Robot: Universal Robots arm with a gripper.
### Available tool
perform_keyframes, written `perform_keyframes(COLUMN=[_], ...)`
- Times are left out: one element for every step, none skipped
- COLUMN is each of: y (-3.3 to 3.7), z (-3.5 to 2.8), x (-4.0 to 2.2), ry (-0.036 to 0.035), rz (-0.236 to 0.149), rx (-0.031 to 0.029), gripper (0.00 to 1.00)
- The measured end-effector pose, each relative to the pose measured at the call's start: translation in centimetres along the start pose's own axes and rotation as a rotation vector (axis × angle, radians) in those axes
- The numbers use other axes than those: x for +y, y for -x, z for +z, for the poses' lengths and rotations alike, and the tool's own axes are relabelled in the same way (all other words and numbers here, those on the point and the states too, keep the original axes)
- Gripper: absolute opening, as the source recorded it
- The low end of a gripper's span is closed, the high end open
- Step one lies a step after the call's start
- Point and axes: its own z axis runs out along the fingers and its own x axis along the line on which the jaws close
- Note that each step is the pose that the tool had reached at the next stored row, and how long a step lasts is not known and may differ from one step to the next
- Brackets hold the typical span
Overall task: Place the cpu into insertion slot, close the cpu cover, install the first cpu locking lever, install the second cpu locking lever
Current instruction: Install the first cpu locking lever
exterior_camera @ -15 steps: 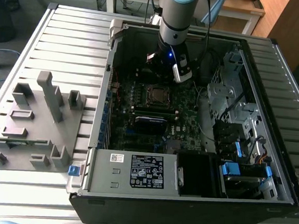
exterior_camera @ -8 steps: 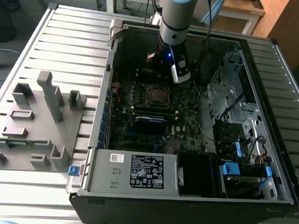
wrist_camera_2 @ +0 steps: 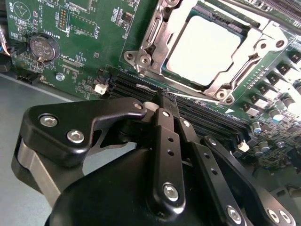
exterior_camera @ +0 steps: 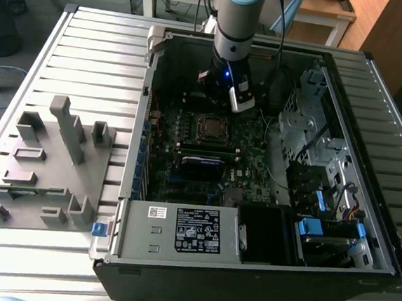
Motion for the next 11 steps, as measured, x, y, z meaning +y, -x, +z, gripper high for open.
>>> perform_keyframes(y=[-0.03,-0.05,-0.09,-0.12,-0.14,-0.16,-0.17,-0.19,-0.2,-0.22,-0.23], z=[0.0,0.0,0.0,0.0,0.0,0.0,0.0,0.0,0.01,0.01,0.02], x=[0.0,-0.01,-0.01,-0.02,-0.02,-0.02,-0.03,-0.03,-0.03,-0.03,-0.04], ry=[-0.0002,-0.0003,-0.0004,-0.0004,-0.0004,-0.0004,0.0,0.0004,0.0008,0.0015,0.0022], rz=[0.007,0.012,0.017,0.022,0.025,0.027,0.028,0.028,0.028,0.027,0.026], rx=[-0.0019,-0.0035,-0.005,-0.0066,-0.0082,-0.0099,-0.0123,-0.0155,-0.0191,-0.0232,-0.0278], gripper=[0.11,0.11,0.11,0.11,0.11,0.11,0.11,0.11,0.11,0.11,0.11])
